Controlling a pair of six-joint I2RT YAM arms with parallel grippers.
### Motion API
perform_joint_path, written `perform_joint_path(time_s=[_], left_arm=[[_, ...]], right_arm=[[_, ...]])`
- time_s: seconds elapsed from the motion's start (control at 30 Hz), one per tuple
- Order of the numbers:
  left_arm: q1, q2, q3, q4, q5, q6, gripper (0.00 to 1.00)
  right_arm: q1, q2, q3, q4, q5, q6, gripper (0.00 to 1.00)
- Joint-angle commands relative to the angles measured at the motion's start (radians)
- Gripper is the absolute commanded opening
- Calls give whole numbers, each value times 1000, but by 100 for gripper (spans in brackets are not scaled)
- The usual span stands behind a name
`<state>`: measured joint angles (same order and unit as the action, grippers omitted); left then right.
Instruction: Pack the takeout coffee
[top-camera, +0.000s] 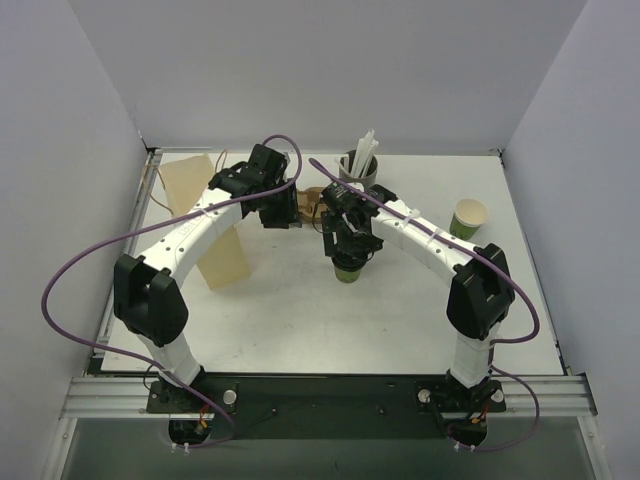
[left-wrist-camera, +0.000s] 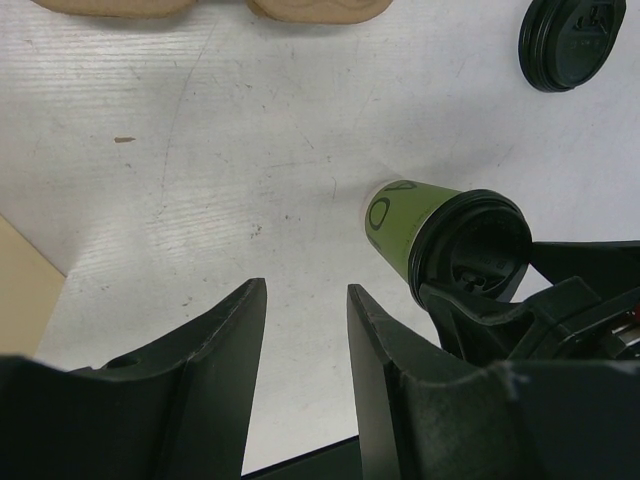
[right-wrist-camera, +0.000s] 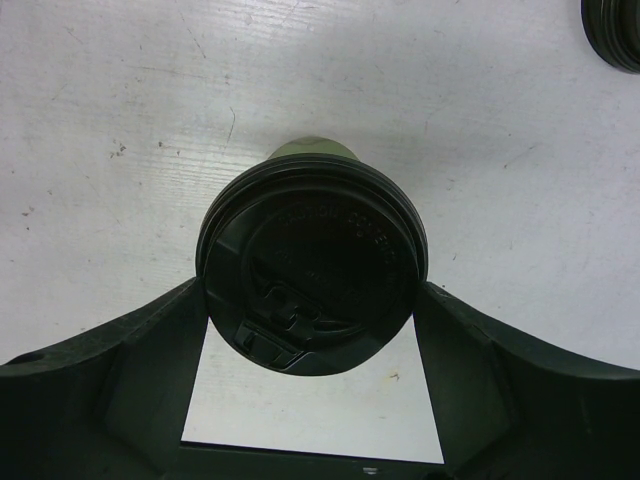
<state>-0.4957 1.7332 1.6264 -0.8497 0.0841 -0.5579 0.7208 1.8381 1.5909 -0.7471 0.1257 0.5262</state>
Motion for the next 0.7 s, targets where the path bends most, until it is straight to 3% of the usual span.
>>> perform_joint_path(time_s=[0.0,0.43,0.67], left_arm=[[6,-52,-5,49,13,6,48],[2,-70,-25,58,49,23,48],[-18,-84,-30,55,63,33,48]], right_arm=[[5,-11,-11,-51,23,21,70],[-53,-193,-134,-52,51,87,67],[-165,-367,-330,-54,68,127,66]])
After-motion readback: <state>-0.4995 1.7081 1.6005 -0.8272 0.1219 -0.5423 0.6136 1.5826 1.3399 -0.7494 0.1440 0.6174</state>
